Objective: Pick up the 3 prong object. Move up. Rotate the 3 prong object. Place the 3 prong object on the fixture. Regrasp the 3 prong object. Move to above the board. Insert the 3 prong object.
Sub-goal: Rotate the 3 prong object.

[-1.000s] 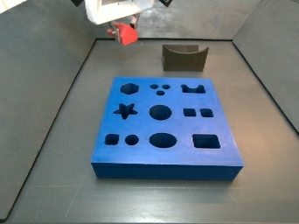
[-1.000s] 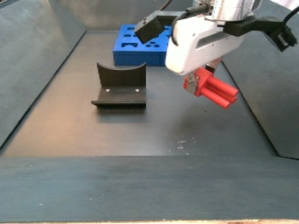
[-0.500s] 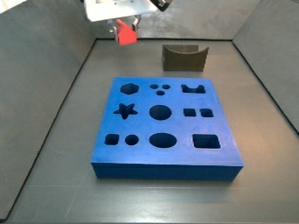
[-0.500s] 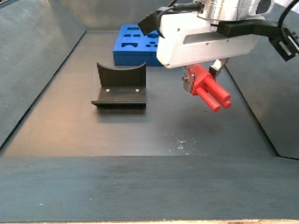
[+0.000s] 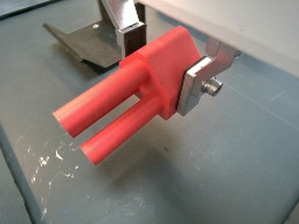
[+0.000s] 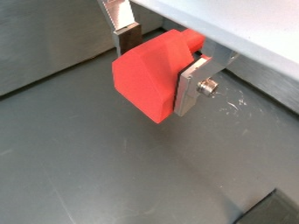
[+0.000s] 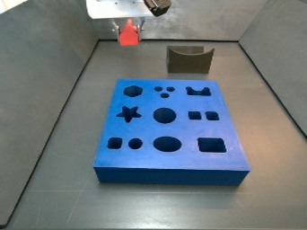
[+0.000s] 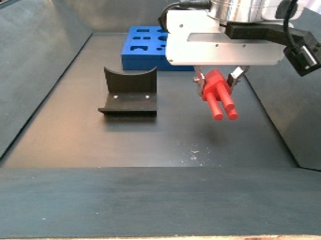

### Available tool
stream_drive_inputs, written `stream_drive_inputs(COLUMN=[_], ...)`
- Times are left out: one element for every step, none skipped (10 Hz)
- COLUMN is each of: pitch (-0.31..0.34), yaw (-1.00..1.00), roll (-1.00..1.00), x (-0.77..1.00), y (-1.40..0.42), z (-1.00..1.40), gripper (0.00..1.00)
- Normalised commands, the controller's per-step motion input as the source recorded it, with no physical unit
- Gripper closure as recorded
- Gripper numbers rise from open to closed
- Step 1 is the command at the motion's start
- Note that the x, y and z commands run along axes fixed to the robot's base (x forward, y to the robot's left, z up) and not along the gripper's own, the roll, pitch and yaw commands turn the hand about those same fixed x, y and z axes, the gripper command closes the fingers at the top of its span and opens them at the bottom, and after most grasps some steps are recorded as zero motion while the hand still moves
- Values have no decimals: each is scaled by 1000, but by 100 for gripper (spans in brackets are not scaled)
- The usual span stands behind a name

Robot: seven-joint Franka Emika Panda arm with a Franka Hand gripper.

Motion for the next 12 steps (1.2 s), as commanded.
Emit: stream_drive_inputs(pitch=[49,48,0,-7,-36,-36,-31,-29,-25,-25,-29,0], yaw=[-264,-204,0,12,14,14,12,8,6,5,5,0], roll=[-12,-12,0,2,7,6,4,2,0,-2,-1,0], x=[32,32,0,8,32,33,34,39,38,37,39,0], y=[23,23,0,2,6,5,5,5,3,2,2,0], z=[-30,-30,-1000,-1000,-897,-788,-667,-540,-374,-251,-171,0], gripper=[100,100,100,100,100,100,100,100,100,100,100,0])
